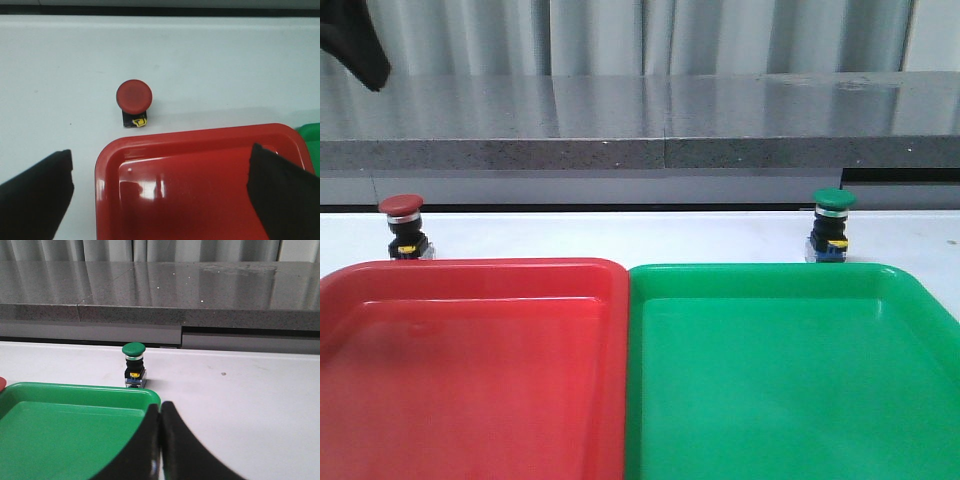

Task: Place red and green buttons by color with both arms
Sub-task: 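Lower the open left gripper over the red-capped button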

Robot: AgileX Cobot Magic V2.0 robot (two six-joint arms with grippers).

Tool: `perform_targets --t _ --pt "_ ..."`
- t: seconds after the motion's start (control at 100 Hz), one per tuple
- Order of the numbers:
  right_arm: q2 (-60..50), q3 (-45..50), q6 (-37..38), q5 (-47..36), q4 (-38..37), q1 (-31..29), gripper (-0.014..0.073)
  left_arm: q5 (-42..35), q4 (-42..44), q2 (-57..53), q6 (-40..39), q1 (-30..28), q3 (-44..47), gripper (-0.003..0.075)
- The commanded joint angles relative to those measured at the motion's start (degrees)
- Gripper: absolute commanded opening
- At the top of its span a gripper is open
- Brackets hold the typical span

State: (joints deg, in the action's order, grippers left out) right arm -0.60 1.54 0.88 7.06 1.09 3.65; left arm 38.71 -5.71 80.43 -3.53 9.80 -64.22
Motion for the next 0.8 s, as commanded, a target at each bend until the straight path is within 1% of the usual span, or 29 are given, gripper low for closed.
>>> perform_targets --t 0.0,0.14,0.41,0.79 --pt "-1.13 -0.82 0.0 -4.91 -0.65 -0.32 -0.0109 -3.44 0.53 2.89 -0.09 0.46 -4.6 0.067" --pt "-1.13 -0.82 0.0 -4.91 -0.65 -0.32 -0.0109 -3.44 1.1 9.19 -0.09 0.46 -8.57 0.067" --pt "-1.13 -0.82 0.0 -4.91 -0.65 -0.32 -0.0109 -3.65 1.94 18.04 -0.09 0.46 -13.82 0.067" --pt "-1.13 -0.82 0.0 -4.91 -0.65 -0.32 -0.0109 -7.64 2.21 24.65 -0.09 0.46 -15.06 0.067"
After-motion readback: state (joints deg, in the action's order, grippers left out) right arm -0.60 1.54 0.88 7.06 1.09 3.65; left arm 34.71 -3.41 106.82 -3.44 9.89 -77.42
